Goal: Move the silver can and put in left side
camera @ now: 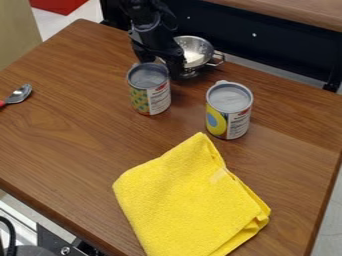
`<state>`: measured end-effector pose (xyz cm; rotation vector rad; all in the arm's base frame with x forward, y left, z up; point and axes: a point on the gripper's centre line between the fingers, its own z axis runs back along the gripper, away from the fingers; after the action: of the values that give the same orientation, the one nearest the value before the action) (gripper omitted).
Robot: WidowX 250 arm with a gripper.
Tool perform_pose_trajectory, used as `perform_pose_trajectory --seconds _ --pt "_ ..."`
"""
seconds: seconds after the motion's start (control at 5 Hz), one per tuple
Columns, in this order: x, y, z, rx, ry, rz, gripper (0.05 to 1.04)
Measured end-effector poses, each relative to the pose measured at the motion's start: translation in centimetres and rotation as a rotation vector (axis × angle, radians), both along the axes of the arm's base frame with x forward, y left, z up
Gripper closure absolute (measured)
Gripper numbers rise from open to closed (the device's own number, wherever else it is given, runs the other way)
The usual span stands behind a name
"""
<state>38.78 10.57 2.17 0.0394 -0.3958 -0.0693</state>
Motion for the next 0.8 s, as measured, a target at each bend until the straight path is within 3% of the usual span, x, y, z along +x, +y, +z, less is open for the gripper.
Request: perform_pose_trajectory --seconds 0.4,0.8 --pt "-1.9 0.0 0.1 0.024 0.021 -0.039 0.085" --pt "-4.4 0.5 -0.4 0.079 0.056 -0.147 0.085"
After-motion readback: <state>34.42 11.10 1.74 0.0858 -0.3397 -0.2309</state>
